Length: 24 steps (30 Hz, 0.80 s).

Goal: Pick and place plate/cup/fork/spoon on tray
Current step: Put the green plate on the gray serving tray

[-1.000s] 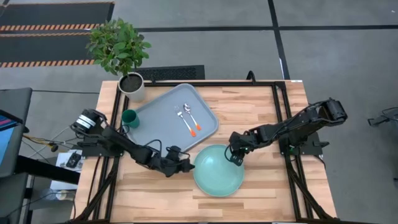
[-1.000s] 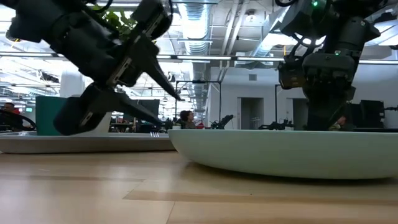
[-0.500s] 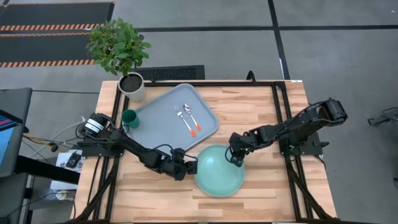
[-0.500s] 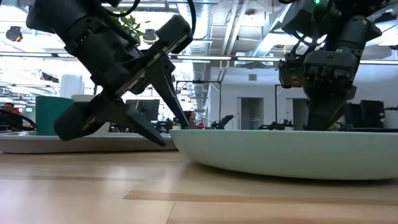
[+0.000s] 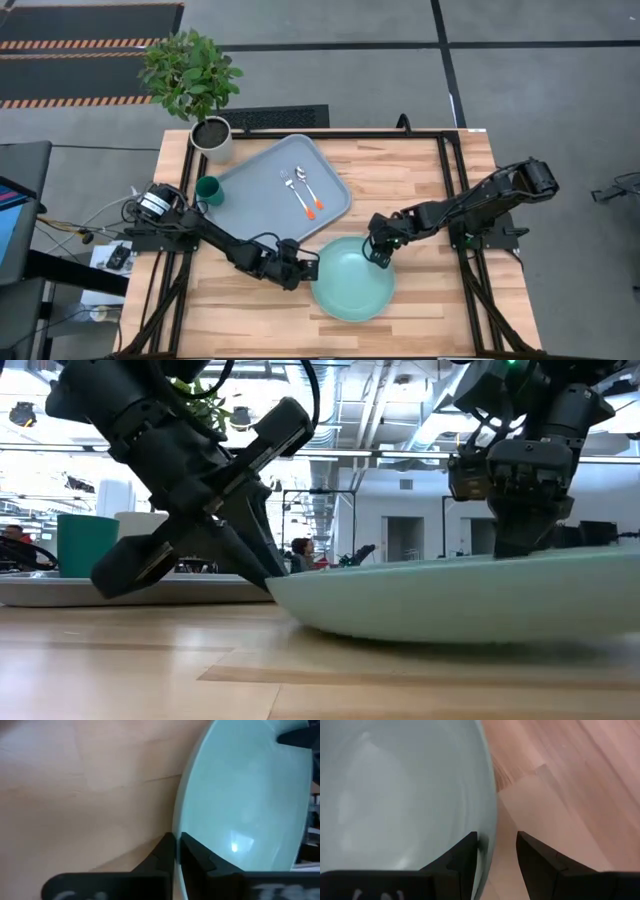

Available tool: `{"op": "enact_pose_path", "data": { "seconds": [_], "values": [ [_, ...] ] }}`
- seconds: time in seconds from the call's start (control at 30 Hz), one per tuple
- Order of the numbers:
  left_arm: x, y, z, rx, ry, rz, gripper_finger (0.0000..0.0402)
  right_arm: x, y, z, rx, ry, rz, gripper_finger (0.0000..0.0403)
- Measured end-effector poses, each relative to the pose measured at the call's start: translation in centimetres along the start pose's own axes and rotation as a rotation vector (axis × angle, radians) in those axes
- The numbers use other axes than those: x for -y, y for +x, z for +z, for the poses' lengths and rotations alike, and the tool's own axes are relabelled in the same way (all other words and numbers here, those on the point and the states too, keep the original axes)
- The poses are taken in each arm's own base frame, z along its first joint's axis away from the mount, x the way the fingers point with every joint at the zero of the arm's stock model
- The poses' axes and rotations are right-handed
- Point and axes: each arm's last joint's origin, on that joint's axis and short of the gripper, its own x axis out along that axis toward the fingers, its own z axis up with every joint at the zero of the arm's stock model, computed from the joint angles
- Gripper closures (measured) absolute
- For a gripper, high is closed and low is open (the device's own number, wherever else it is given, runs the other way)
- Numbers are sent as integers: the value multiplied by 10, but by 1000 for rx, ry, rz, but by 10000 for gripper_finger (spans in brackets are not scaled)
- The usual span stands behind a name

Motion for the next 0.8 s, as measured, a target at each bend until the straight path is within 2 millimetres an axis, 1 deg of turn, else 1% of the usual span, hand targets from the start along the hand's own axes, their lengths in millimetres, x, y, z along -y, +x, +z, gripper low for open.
{"op": "enact_pose_path", "data": {
  "seconds": [0.13, 0.2, 0.3, 0.43, 0.53, 0.6, 0.7, 0.8],
  "values": [
    [3, -1, 0, -5, -17, -25, 399, 1, -9, 0, -2, 47, 5, 242],
    [8, -2, -1, -8, -24, -42, 400, 1, -20, 0, 21, 56, 31, 242],
    [14, -3, -1, -26, -17, -60, 401, -4, -45, 5, 104, 51, 118, 242],
    [15, -3, 1, -23, -19, -59, 401, -7, -84, 13, 249, 20, 242, 242],
    [17, -2, 3, -19, -26, -76, 401, -2, -108, 14, 356, 41, 267, 242],
    [21, -3, 3, -19, -27, -116, 401, 2, -122, 13, 412, 66, 288, 242],
    [31, -17, 6, -25, -11, -158, 401, 7, -149, 10, 526, 79, 376, 242],
    [40, -44, 15, -4, 18, -158, 401, 14, -171, 3, 619, 68, 414, 242]
  ]
}}
